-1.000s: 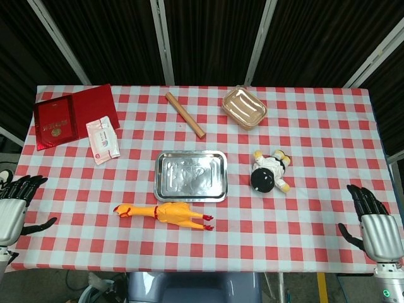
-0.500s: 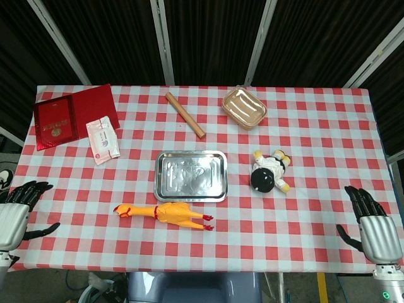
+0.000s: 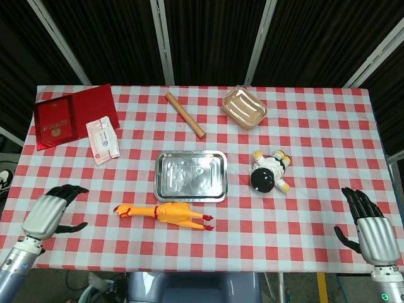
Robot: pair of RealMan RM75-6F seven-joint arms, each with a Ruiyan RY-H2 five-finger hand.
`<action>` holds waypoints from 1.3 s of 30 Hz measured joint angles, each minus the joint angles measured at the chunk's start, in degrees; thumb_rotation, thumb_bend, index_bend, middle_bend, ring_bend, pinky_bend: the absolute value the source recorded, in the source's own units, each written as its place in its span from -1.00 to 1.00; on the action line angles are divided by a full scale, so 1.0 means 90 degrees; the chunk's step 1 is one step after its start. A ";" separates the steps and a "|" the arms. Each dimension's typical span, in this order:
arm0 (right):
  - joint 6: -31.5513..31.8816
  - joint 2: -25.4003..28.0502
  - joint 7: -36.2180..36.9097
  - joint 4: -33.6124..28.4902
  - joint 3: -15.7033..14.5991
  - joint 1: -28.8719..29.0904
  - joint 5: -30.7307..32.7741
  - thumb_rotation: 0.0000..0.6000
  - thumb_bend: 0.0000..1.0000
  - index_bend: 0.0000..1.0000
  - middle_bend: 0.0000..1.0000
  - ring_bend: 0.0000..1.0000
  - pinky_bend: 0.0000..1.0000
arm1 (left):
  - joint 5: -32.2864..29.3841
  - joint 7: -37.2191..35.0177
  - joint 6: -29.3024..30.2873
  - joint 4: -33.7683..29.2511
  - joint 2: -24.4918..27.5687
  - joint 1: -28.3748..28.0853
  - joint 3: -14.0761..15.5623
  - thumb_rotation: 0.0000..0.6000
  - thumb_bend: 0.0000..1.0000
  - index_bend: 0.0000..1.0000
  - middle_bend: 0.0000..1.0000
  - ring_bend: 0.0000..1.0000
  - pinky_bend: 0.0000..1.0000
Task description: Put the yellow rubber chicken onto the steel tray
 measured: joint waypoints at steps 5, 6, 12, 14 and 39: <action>0.0001 0.0015 -0.0034 -0.0026 -0.0021 -0.0003 -0.0033 1.00 -0.38 -0.92 -0.75 -0.79 -0.50 | -0.0225 0.0318 -0.0776 -0.0074 -0.0282 -0.0455 -0.0077 1.00 -1.00 -0.49 -0.41 -0.52 -0.33; 0.0002 0.0019 -0.0040 -0.0029 -0.0025 -0.0008 -0.0034 1.00 -0.38 -0.92 -0.75 -0.79 -0.50 | -0.0271 0.0407 -0.0917 -0.0109 -0.0333 -0.0549 -0.0096 1.00 -0.99 -0.49 -0.40 -0.52 -0.33; 0.0021 0.0011 0.0000 -0.0017 -0.0049 -0.0045 -0.0021 1.00 -0.38 -0.92 -0.75 -0.79 -0.50 | -0.0634 0.1057 -0.1652 -0.0301 -0.0689 -0.1096 -0.0223 1.00 -0.86 -0.45 -0.35 -0.44 -0.21; 0.0033 0.0003 0.0023 -0.0001 -0.0053 -0.0056 -0.0020 1.00 -0.38 -0.92 -0.75 -0.79 -0.50 | -0.0785 0.1266 -0.1836 -0.0339 -0.0820 -0.1246 -0.0262 1.00 -0.83 -0.43 -0.32 -0.41 -0.17; 0.0038 -0.0104 0.0394 0.0368 -0.0065 -0.0185 0.0166 1.00 -0.38 -0.92 -0.75 -0.79 -0.50 | -0.2269 0.2296 -0.2800 -0.0262 -0.1730 -0.2129 -0.0248 1.00 -0.59 -0.45 -0.31 -0.36 -0.13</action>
